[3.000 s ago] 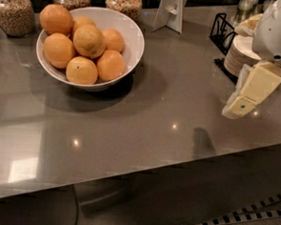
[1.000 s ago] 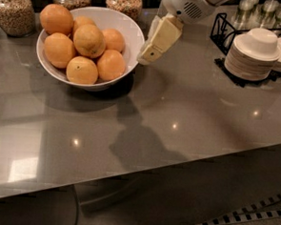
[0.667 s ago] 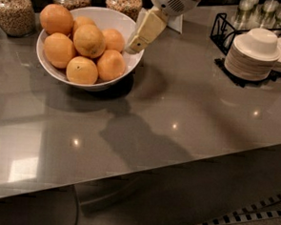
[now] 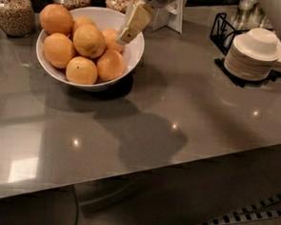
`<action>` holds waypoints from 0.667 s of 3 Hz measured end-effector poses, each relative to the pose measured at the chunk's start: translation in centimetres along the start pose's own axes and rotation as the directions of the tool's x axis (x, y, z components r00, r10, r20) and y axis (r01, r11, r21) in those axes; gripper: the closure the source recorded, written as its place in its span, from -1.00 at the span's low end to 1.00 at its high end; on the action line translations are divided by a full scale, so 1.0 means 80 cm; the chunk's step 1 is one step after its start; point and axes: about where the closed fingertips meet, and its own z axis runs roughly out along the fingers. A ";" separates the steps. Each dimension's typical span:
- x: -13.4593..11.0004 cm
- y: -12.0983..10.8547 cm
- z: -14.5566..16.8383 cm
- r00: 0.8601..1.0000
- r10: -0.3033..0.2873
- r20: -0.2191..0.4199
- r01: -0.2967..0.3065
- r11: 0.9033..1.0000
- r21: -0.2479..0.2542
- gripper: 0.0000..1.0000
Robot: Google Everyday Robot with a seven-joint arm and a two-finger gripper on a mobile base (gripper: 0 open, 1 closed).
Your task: Pick orange from white bowl
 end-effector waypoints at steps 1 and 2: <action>0.000 0.000 0.024 0.999 -0.045 0.026 0.047 0.997 -0.061 -0.62; 0.001 0.004 0.044 0.997 -0.068 0.040 0.073 0.990 -0.120 -0.30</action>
Offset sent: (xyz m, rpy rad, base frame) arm 0.0200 0.0303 -0.0313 -0.0795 0.0597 0.1934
